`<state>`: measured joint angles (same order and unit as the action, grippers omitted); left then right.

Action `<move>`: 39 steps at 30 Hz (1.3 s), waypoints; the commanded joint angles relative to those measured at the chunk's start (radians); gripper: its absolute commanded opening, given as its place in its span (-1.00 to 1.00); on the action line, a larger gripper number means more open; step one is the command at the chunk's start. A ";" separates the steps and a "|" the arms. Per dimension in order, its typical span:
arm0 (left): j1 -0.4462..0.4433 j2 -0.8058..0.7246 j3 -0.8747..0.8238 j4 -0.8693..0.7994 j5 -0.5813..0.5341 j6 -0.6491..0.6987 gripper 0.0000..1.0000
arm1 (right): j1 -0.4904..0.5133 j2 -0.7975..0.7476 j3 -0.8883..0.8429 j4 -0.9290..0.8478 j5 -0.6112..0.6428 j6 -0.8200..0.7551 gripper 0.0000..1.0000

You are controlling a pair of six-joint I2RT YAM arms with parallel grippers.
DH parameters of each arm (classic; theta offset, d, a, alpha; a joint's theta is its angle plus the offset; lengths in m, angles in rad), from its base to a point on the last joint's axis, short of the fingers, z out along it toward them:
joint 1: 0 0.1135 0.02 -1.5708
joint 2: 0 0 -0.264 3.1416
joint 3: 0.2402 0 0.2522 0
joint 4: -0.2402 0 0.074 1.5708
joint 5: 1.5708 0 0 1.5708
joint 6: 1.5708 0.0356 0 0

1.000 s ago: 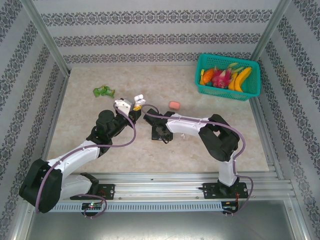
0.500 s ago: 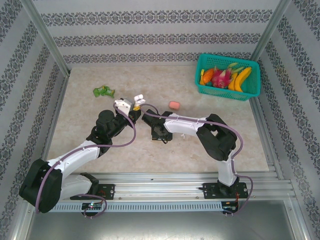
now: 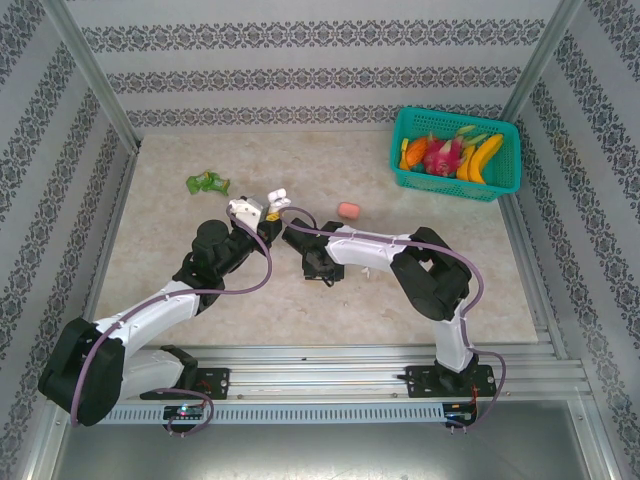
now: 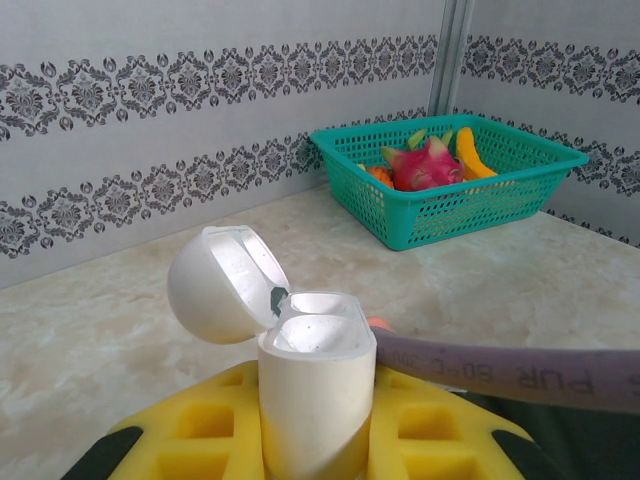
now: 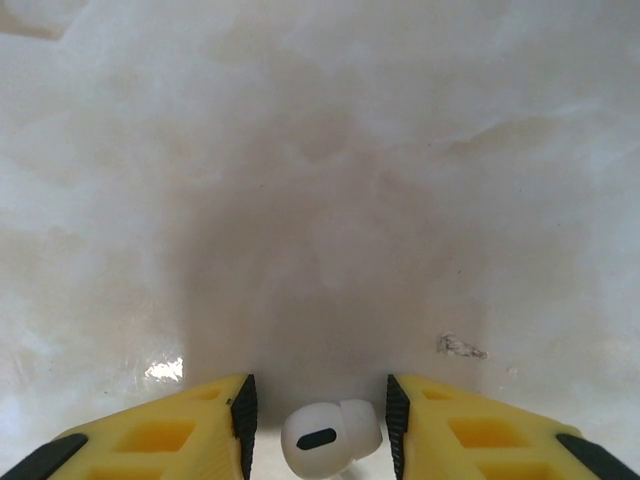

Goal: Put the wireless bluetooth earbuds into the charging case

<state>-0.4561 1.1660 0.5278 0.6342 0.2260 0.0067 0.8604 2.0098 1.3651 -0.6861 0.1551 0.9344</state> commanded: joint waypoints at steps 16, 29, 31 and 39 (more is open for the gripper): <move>0.009 -0.008 0.004 0.025 0.007 -0.013 -1.00 | 0.005 0.032 -0.025 0.046 0.032 0.044 -0.35; 0.009 -0.008 0.010 0.021 0.012 -0.016 -1.00 | 0.003 -0.022 -0.083 0.100 0.032 0.033 -0.50; 0.009 -0.009 0.012 0.019 0.012 -0.018 -1.00 | 0.003 -0.028 -0.086 0.103 0.031 0.032 -0.51; 0.009 -0.012 0.014 0.011 0.011 -0.011 -1.00 | 0.001 -0.105 -0.126 0.124 0.055 0.041 -0.52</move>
<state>-0.4561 1.1660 0.5278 0.6346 0.2272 0.0063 0.8604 1.9450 1.2682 -0.5766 0.1719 0.9668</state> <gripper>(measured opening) 0.203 0.245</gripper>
